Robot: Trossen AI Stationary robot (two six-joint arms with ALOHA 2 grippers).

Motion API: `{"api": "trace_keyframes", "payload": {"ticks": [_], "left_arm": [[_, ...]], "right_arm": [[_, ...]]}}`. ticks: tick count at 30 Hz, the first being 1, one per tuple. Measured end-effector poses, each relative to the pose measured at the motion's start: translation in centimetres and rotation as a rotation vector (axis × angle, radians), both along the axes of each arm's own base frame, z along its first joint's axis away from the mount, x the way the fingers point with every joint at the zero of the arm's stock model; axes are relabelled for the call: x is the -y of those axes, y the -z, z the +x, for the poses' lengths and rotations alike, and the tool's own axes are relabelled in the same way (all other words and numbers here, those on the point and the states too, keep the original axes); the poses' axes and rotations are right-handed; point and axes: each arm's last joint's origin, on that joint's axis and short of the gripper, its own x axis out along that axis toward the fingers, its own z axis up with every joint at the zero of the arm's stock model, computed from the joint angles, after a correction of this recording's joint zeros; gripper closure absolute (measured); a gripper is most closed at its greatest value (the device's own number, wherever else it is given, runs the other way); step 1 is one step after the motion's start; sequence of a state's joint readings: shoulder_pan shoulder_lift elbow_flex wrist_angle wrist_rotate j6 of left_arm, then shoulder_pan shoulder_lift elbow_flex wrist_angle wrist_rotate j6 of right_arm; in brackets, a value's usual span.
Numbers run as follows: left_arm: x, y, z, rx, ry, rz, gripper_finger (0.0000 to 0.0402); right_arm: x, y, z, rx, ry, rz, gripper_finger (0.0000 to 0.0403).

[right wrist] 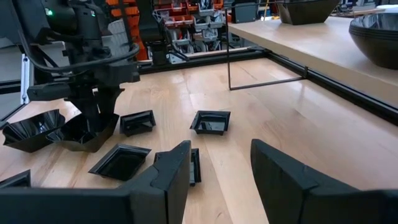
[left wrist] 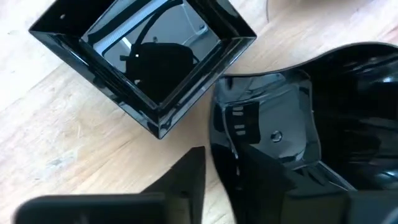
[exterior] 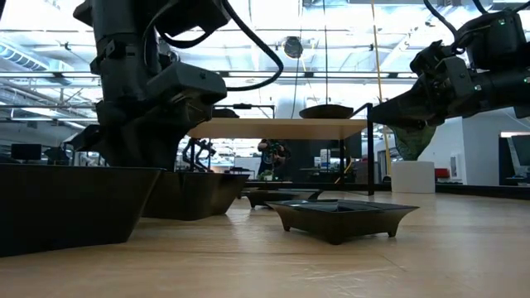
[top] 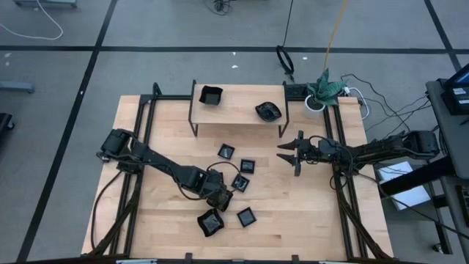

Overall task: Pick & Place Mini shaped plates
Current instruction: Stack the top distorted square plate on top of the other distorted square plates on the shelf

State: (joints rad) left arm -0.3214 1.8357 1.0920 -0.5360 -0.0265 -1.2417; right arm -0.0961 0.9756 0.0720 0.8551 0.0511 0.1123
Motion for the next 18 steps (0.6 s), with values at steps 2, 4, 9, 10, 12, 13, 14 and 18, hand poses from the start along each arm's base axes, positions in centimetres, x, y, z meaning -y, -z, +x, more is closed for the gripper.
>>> {"api": "trace_keyframes", "payload": {"ticks": [2, 4, 9, 10, 12, 13, 14, 18], "left_arm": [[0.0, -0.2, 0.0, 0.010, 0.004, -0.001, 0.0336], [-0.2, -0.2, 0.1, 0.015, 0.000, -0.004, 0.0359], [-0.8, -1.0, 0.3, 0.045, -0.011, -0.011, 0.0395], [-0.9, -1.4, 0.2, 0.051, -0.009, -0.009, 0.0393], [-1.1, -2.3, 0.1, 0.083, -0.007, -0.001, 0.0391], [-1.2, -2.9, 0.0, 0.108, -0.004, 0.004, 0.0392], [-1.3, -3.6, -0.2, 0.123, -0.001, 0.014, 0.0395], [-2.2, -6.7, -1.1, 0.227, 0.000, 0.065, 0.0395]], "right_arm": [[0.0, 0.0, 0.0, 0.000, 0.000, 0.000, 0.0245], [0.0, 0.0, 0.0, 0.000, 0.000, 0.000, 0.0245], [0.0, 0.0, 0.0, 0.000, 0.000, 0.000, 0.0245], [0.0, 0.0, 0.0, 0.000, 0.000, 0.000, 0.0245], [0.0, 0.0, 0.0, 0.000, 0.000, 0.000, 0.0245], [0.0, 0.0, 0.0, -0.002, 0.000, 0.001, 0.0245], [0.0, 0.0, 0.0, -0.002, 0.000, 0.001, 0.0245], [0.0, 0.0, 0.0, -0.004, 0.001, 0.006, 0.0245]]}}
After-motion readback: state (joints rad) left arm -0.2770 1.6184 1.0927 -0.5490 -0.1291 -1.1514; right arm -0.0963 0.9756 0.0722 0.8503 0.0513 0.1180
